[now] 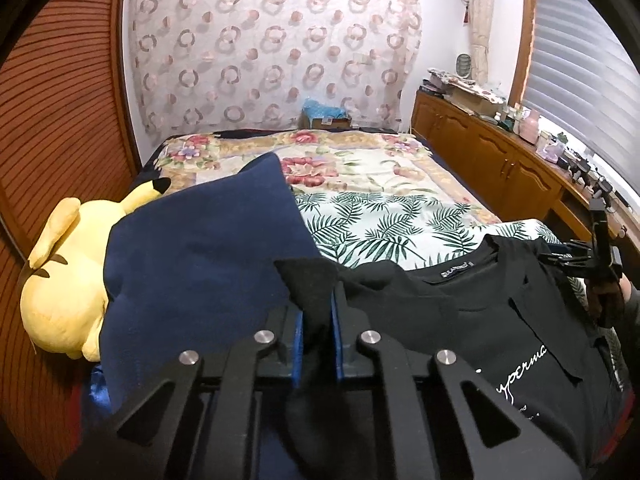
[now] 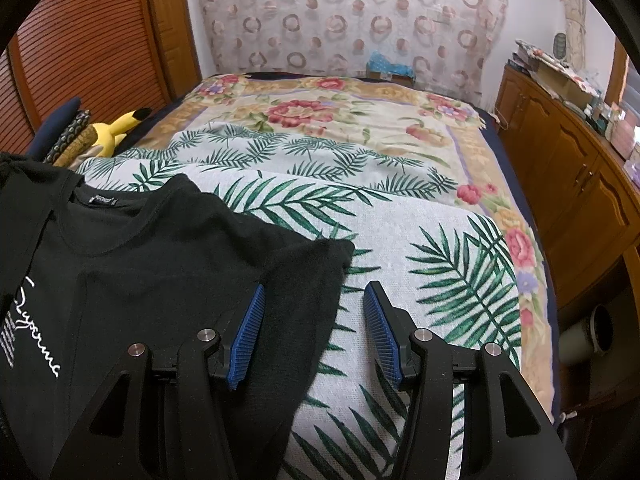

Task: Fold small clothes
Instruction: 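Grasp the shirt hem with the left gripper while the right gripper grasps the hem too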

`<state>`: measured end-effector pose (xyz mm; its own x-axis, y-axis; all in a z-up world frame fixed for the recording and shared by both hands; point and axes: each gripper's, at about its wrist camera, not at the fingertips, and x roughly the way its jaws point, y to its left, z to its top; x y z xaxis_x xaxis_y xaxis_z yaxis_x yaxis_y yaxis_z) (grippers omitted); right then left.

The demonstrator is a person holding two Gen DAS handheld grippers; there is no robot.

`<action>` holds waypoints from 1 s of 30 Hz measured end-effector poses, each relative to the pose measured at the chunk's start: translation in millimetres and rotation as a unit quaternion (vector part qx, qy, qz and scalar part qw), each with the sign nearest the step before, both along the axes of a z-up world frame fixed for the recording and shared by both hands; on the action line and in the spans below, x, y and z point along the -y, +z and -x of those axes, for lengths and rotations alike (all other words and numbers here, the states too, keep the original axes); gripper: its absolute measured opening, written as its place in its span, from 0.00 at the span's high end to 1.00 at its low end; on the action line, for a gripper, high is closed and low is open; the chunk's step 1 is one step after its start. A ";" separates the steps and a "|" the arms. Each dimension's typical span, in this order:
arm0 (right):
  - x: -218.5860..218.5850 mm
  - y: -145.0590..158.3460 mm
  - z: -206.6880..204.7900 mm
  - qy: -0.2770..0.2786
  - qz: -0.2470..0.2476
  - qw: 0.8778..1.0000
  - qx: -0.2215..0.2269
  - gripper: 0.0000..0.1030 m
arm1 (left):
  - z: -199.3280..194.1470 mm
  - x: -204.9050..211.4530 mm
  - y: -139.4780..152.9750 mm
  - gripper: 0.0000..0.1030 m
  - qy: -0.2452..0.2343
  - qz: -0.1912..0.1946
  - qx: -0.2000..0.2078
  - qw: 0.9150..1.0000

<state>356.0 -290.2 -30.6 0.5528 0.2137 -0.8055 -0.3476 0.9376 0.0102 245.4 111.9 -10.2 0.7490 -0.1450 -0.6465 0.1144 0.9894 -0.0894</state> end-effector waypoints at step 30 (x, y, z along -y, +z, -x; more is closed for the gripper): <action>-21.5 104.2 98.6 0.042 -0.036 0.992 0.113 0.97 | 122.9 42.4 40.8 0.94 -0.062 -0.012 0.071 0.995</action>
<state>257.4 -268.7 73.6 0.6960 0.3187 -0.6434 -0.4247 0.9053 -0.0110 122.5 69.5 30.6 0.8106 -0.2271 -0.5397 0.2450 0.9687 -0.0396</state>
